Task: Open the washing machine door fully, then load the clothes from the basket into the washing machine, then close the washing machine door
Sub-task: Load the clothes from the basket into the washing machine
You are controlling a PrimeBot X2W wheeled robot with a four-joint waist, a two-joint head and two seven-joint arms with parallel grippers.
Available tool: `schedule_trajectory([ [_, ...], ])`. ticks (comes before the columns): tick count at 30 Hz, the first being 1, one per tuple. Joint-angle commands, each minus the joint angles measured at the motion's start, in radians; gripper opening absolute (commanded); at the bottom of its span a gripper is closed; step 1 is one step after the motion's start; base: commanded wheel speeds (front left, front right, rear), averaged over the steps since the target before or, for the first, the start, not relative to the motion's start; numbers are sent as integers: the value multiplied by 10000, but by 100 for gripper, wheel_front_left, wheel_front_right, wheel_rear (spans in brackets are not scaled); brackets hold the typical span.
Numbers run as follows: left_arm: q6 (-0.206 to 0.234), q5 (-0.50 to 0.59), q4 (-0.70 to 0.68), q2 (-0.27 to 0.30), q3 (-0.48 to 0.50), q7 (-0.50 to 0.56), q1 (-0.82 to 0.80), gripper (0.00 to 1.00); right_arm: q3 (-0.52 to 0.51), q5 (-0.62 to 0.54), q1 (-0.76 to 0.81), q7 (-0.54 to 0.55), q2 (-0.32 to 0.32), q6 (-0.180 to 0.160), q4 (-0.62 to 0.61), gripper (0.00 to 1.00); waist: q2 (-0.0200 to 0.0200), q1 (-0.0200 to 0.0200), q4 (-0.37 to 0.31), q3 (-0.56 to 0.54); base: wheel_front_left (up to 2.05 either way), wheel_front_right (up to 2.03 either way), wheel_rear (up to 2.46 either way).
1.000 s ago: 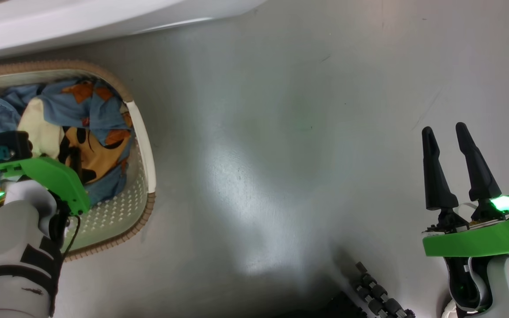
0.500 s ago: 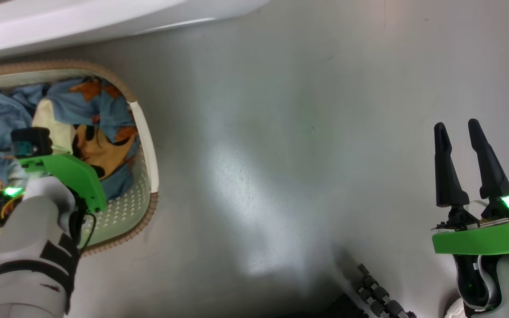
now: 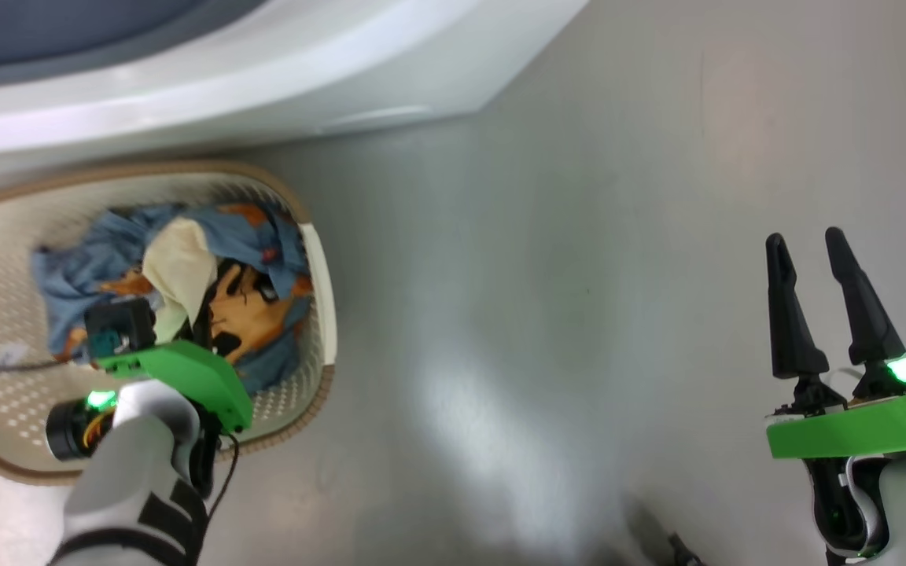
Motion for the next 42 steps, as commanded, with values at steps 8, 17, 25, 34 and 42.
schedule_trajectory([
  [8,223,-414,-2997,130,412,-137,2693,0,230,-93,1021,-48,18,16,194,100,0,0,934,-2970,0,0,0],
  [17,745,-1035,-5577,126,-66,-138,5192,0,348,-326,2116,-48,147,16,510,100,0,0,1447,-5239,0,0,0],
  [25,1204,-1032,-7535,125,-143,-138,6950,0,336,-410,2962,-48,295,16,625,100,0,0,1719,-6632,0,0,0],
  [34,1663,-542,-10090,124,11,-139,8536,0,279,-800,3596,-48,407,16,532,100,0,0,1798,-7471,0,0,0],
  [42,1781,-112,-11615,124,55,-139,9404,0,465,-1315,3802,-48,445,16,455,100,0,0,1731,-7771,0,0,0],
])
